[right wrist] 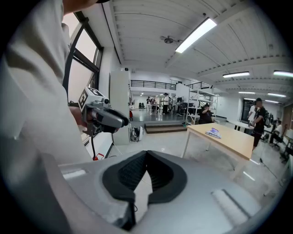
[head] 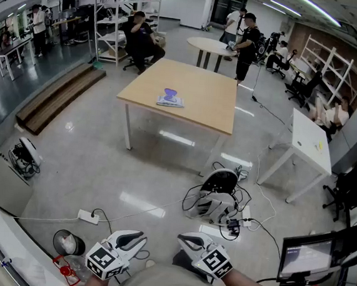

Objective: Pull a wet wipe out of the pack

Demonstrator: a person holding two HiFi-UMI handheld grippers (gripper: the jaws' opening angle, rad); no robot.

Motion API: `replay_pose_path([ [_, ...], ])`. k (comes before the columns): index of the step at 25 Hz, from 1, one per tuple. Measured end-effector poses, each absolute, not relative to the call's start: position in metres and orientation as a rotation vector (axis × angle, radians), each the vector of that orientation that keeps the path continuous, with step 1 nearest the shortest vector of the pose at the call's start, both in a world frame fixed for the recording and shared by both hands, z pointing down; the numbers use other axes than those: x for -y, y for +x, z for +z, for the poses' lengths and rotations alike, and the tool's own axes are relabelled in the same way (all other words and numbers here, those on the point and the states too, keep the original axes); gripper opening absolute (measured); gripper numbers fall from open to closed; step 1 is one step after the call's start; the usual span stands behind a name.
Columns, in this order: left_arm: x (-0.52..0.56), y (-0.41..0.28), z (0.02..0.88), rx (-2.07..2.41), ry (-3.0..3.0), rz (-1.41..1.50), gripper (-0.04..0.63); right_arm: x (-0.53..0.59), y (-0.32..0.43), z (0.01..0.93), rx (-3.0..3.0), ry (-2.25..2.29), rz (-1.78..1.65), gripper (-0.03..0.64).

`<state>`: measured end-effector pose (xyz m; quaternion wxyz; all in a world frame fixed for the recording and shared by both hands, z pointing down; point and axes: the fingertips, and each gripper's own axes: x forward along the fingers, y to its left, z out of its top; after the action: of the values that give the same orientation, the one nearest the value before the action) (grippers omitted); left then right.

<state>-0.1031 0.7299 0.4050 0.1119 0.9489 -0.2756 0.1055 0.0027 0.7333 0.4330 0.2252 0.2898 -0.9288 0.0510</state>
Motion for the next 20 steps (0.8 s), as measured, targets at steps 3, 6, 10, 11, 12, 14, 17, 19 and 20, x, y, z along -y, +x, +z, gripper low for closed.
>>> replay_pose_path([
  [3,-0.723,-0.102,0.408,0.806,2.8,0.321,0.069,-0.728,0.003,0.435,2.566,0.811,0.14,0.003],
  [6,-0.715,-0.099,0.409,0.803,2.802,0.316,0.069,-0.722,0.004,0.435,2.568,0.815,0.135,0.003],
  [10,-0.719,-0.096,0.414,0.798,2.802,0.319,0.069,-0.725,0.004,0.44,2.57,0.811,0.144,0.003],
  [11,-0.719,-0.096,0.415,0.796,2.803,0.321,0.069,-0.724,0.005,0.441,2.572,0.818,0.151,0.003],
  [12,-0.718,-0.096,0.415,0.794,2.804,0.32,0.069,-0.722,0.005,0.441,2.571,0.826,0.159,0.002],
  [14,-0.716,-0.097,0.413,0.801,2.802,0.317,0.069,-0.719,0.004,0.442,2.565,0.827,0.168,0.002],
  [17,-0.715,-0.1,0.413,0.824,2.786,0.32,0.069,-0.716,0.001,0.441,2.562,0.793,0.165,0.002],
  [19,-0.713,-0.102,0.416,0.83,2.779,0.328,0.069,-0.712,-0.001,0.441,2.566,0.785,0.166,0.002],
  [20,-0.711,-0.104,0.417,0.831,2.778,0.329,0.069,-0.71,-0.002,0.441,2.568,0.785,0.166,0.003],
])
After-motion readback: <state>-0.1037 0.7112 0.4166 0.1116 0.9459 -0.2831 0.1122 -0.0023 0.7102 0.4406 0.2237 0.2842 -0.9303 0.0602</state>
